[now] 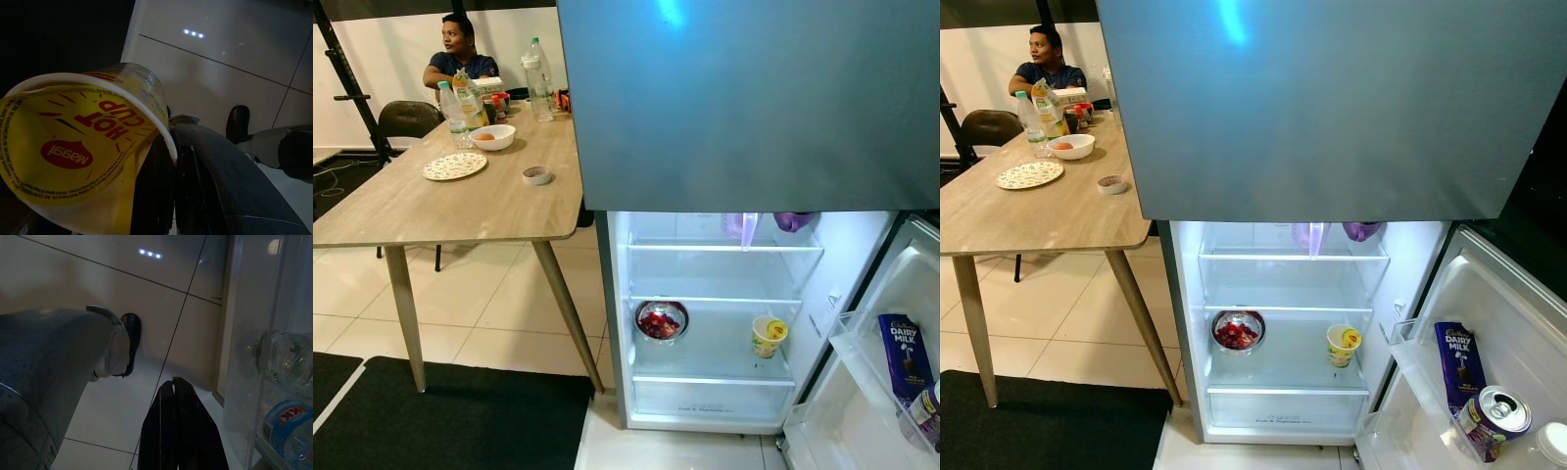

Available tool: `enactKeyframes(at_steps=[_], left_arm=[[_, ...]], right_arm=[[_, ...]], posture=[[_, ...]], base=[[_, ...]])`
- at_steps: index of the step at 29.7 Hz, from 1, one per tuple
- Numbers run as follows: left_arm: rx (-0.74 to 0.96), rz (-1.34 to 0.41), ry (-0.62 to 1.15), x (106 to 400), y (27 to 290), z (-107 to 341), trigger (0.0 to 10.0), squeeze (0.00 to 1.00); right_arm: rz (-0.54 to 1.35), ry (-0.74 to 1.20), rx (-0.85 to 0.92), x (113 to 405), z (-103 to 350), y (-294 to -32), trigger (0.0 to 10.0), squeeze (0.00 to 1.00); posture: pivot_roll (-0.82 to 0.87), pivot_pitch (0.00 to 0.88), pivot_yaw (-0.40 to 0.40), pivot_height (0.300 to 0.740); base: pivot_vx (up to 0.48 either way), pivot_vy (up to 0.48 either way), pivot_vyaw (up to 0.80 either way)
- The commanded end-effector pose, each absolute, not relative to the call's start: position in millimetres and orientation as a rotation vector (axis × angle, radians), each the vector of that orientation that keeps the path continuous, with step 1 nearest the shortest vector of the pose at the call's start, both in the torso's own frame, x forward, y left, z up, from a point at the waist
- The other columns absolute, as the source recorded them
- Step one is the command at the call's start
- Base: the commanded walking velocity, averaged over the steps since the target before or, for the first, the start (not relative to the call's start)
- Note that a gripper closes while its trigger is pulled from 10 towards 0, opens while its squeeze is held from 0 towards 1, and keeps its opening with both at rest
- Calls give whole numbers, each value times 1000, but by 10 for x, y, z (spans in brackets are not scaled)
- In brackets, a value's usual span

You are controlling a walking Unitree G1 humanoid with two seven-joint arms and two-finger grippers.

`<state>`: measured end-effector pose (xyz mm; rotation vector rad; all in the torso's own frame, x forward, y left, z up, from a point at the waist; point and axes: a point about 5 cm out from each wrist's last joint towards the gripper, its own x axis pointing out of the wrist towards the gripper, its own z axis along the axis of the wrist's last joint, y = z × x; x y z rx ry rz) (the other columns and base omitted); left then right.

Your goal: Restocking fridge

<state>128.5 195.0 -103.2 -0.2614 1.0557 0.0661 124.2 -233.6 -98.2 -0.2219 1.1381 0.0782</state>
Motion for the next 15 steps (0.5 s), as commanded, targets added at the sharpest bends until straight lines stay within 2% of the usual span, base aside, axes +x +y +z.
enactKeyframes(at_steps=[1, 15], left_arm=[[-243, 68, 1067, 1260, 2007, -1032, 10000, 0], [-244, 62, 1067, 1265, 1988, -1034, 10000, 0]], right_arm=[[92, 1136, -217, 1248, -989, -2293, 10000, 0], [92, 1137, -216, 1247, -988, -2300, 10000, 0]], posture=[[-65, 0, 23, 740], [-65, 0, 23, 740]], base=[[0, 0, 0], [0, 0, 0]])
